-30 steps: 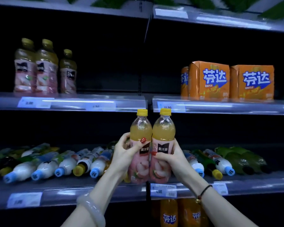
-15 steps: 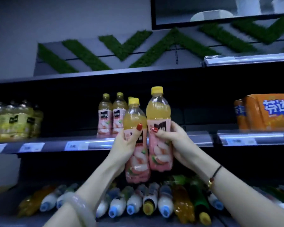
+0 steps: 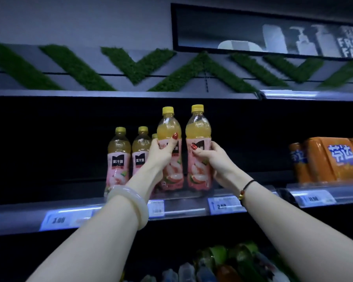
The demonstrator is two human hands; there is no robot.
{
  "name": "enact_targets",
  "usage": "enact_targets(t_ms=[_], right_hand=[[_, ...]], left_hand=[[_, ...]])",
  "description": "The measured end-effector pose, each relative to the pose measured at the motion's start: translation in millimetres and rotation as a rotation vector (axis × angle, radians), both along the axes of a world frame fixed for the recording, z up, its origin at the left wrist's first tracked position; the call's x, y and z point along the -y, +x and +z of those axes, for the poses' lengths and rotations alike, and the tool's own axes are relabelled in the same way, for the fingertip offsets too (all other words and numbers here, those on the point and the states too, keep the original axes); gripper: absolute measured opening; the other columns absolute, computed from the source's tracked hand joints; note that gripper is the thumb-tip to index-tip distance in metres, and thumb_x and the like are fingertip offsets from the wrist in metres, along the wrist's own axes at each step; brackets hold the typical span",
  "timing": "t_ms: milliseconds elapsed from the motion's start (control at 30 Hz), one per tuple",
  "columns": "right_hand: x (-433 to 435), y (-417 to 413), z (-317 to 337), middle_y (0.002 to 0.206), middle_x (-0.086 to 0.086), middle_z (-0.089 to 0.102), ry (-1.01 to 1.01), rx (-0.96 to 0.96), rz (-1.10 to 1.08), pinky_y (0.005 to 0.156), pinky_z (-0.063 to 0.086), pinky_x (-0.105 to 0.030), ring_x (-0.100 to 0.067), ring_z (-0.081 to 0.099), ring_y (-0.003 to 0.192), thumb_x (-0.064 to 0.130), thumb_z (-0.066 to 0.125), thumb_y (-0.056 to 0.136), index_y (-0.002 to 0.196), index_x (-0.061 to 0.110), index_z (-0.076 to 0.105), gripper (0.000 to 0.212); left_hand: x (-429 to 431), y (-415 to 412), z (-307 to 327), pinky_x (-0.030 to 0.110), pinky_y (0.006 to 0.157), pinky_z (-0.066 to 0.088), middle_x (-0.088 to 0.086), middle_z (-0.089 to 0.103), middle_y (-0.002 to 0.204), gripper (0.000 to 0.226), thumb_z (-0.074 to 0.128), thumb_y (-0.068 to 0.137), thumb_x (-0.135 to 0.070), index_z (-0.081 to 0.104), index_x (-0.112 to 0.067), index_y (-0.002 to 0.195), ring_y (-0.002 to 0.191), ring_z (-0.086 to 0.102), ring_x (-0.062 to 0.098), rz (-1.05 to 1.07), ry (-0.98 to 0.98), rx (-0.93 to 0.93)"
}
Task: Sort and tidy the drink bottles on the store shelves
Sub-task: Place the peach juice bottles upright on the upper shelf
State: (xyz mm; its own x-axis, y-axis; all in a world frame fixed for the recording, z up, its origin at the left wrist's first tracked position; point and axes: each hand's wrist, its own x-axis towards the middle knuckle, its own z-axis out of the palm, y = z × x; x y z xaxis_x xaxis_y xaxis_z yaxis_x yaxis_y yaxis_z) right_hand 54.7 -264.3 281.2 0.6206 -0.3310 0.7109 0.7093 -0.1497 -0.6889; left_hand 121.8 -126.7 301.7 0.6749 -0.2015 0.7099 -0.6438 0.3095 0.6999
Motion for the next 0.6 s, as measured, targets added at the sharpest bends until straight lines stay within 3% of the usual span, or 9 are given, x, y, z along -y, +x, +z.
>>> enact_targets(t_ms=[200, 333, 467, 567, 600], right_hand=[[14.3, 25.9, 7.6, 0.096, -0.013, 0.07, -0.032, -0.113, 0.124, 0.067, 0.059, -0.035, -0.021, 0.07, 0.077, 0.008, 0.061, 0.09, 0.113, 0.002, 0.058, 0.024], [11.2, 36.2, 7.4, 0.099, -0.016, 0.068, -0.046, -0.102, 0.159, 0.069, 0.06, -0.034, -0.022, 0.07, 0.078, 0.01, 0.062, 0.089, 0.115, -0.001, 0.055, 0.029], [5.9, 42.8, 6.8, 0.093, -0.011, 0.066, -0.029, -0.101, 0.103, 0.059, 0.059, -0.029, -0.015, 0.069, 0.068, 0.013, 0.065, 0.088, 0.109, 0.004, 0.05, 0.027], [10.1, 43.9, 5.3, 0.097, -0.013, 0.064, 0.016, -0.115, 0.104, 0.058, 0.059, -0.031, -0.016, 0.068, 0.069, 0.011, 0.062, 0.09, 0.115, 0.003, 0.046, 0.031], [12.4, 43.6, 4.9, 0.098, -0.014, 0.064, 0.027, -0.117, 0.098, 0.059, 0.059, -0.032, -0.018, 0.068, 0.069, 0.011, 0.063, 0.089, 0.116, 0.003, 0.046, 0.032]], left_hand=[[31.7, 36.0, -2.3, 0.053, 0.089, 0.051, 0.019, 0.056, 0.12, 0.05, 0.065, 0.086, -0.028, 0.042, -0.003, 0.122, 0.103, 0.06, 0.036, 0.1, 0.024, -0.137], [37.4, 41.6, -5.0, 0.053, 0.077, 0.055, 0.019, 0.057, 0.105, 0.057, 0.061, 0.088, -0.032, 0.032, 0.001, 0.126, 0.081, 0.064, 0.034, 0.1, 0.053, -0.197], [38.9, 42.3, -5.2, 0.055, 0.087, 0.051, 0.023, 0.053, 0.121, 0.071, 0.057, 0.089, -0.037, 0.021, 0.001, 0.136, 0.099, 0.062, 0.038, 0.162, 0.114, -0.179], [34.8, 40.2, -12.6, 0.052, 0.077, 0.055, 0.019, 0.056, 0.121, 0.064, 0.053, 0.093, -0.033, 0.021, -0.009, 0.143, 0.089, 0.066, 0.034, 0.073, 0.117, -0.204], [32.4, 40.1, -15.3, 0.052, 0.08, 0.055, 0.018, 0.056, 0.124, 0.066, 0.054, 0.093, -0.03, 0.018, -0.014, 0.146, 0.093, 0.065, 0.033, 0.053, 0.157, -0.195]])
